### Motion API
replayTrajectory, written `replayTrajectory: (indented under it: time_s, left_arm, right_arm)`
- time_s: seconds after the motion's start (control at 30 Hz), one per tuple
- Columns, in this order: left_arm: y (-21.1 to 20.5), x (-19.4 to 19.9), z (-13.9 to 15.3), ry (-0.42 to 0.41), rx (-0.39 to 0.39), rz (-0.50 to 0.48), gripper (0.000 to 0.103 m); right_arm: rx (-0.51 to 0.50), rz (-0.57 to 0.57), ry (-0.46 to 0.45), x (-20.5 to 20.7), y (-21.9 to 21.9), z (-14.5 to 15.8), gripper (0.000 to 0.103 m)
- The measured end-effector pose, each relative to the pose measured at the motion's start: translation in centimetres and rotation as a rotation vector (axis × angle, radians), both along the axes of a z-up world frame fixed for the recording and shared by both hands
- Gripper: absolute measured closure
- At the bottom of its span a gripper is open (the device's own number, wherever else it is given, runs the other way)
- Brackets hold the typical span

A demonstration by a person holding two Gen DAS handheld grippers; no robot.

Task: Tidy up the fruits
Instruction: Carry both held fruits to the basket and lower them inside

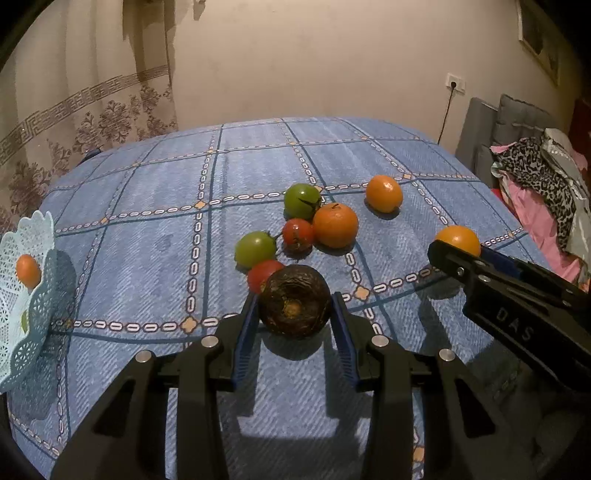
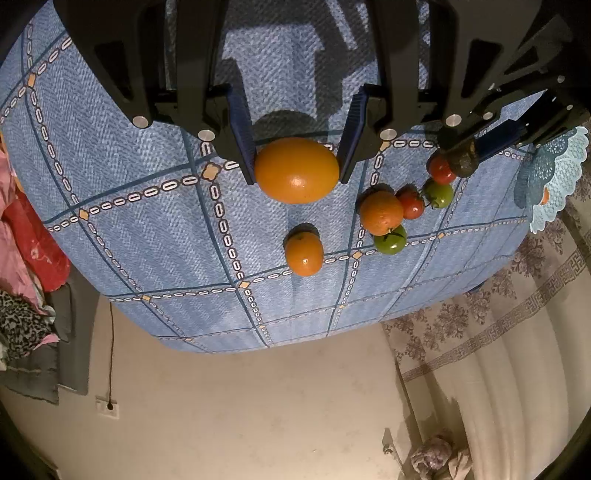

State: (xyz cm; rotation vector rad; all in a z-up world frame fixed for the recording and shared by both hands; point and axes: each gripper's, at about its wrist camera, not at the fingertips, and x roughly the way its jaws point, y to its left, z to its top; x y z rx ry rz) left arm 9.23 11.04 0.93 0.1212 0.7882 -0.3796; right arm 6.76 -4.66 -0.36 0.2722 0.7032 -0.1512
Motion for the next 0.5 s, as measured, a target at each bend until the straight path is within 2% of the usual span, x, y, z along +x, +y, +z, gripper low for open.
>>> replayTrajectory:
  time_s: [0.5]
  left_arm:
    - [1.8,-0.5,1.5,-0.068,-0.008,0.062,0.063]
  right_arm:
    - [0.001,0.005,-0.006,0.1,0.2,-0.1,0.059]
